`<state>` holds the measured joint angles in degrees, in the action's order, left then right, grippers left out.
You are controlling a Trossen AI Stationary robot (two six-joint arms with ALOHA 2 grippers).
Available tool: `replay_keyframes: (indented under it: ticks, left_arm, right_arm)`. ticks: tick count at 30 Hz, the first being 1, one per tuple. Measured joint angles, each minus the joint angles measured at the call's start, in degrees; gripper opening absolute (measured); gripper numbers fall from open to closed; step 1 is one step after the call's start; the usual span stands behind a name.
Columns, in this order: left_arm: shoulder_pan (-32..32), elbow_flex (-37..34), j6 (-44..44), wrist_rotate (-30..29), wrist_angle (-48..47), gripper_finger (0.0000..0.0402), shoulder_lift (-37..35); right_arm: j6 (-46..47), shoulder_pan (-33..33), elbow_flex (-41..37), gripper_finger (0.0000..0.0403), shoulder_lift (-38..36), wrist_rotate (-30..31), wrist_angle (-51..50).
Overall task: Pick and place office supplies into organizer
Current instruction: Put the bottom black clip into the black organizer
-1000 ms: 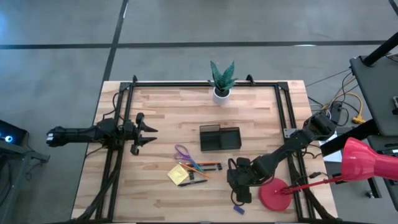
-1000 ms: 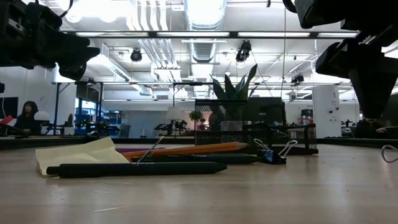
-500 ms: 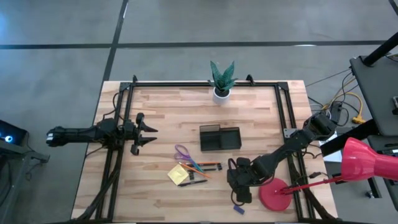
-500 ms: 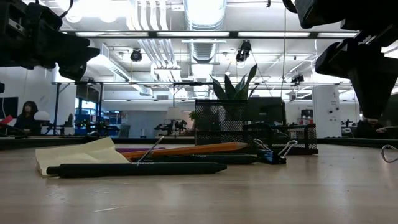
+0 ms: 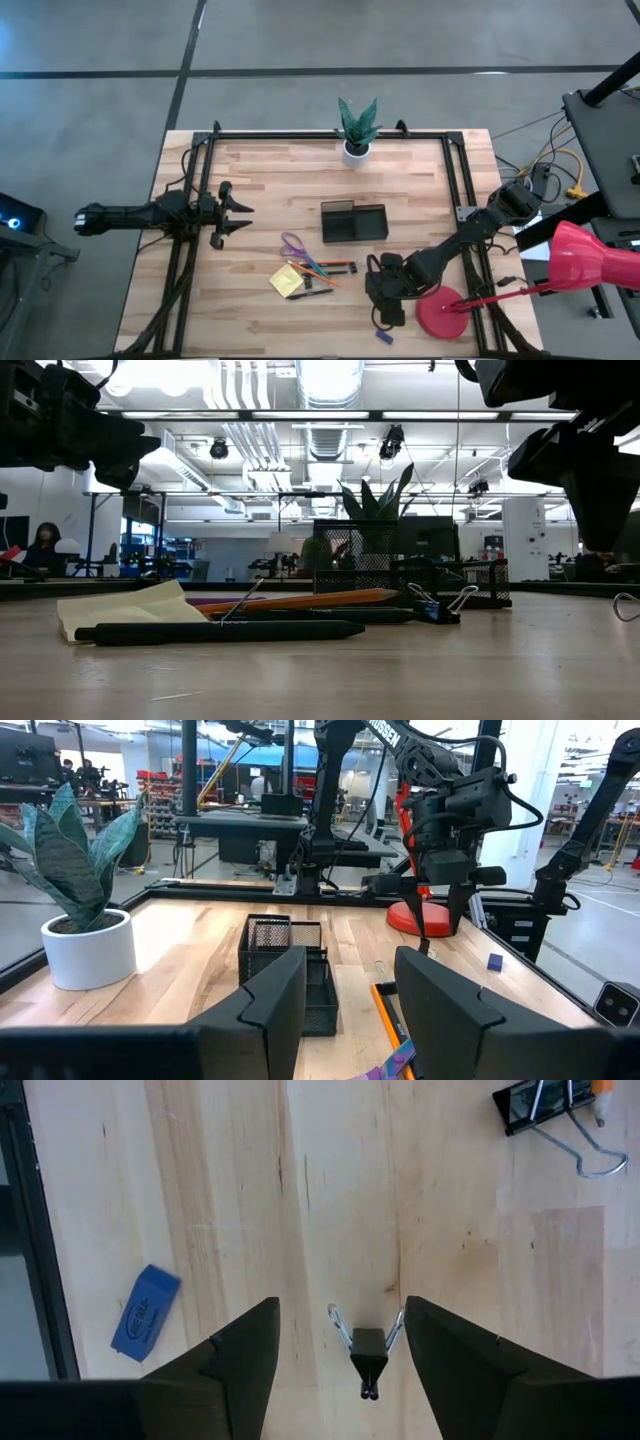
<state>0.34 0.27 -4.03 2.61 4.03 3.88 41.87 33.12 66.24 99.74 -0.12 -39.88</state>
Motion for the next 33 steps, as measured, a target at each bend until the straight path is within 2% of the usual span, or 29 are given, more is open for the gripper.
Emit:
replay_keyframes:
  ticks: [7, 14, 26, 33]
  left_arm:
    - [0.0, 0.0, 0.0, -0.01, 0.0, 0.0141, 0.0]
    - [0.01, 0.0, -0.02, -0.01, 0.0, 0.0141, 0.02]
    - [0.02, 0.0, -0.02, 0.0, 0.0, 0.0141, 0.02]
    - [0.0, 0.0, -0.01, 0.0, 0.0, 0.0141, 0.02]
  right_arm:
    - [-2.94, 0.41, -0.02, 0.0206, -0.02, -4.46, -1.48]
    - [-8.47, 3.08, -1.23, 0.0206, -0.02, -4.4, -3.38]
    - [-7.4, 2.29, -3.57, 0.0206, -0.02, -0.72, -4.28]
    - [-2.63, 1.86, -5.55, 0.0206, -0.02, 0.2, -3.79]
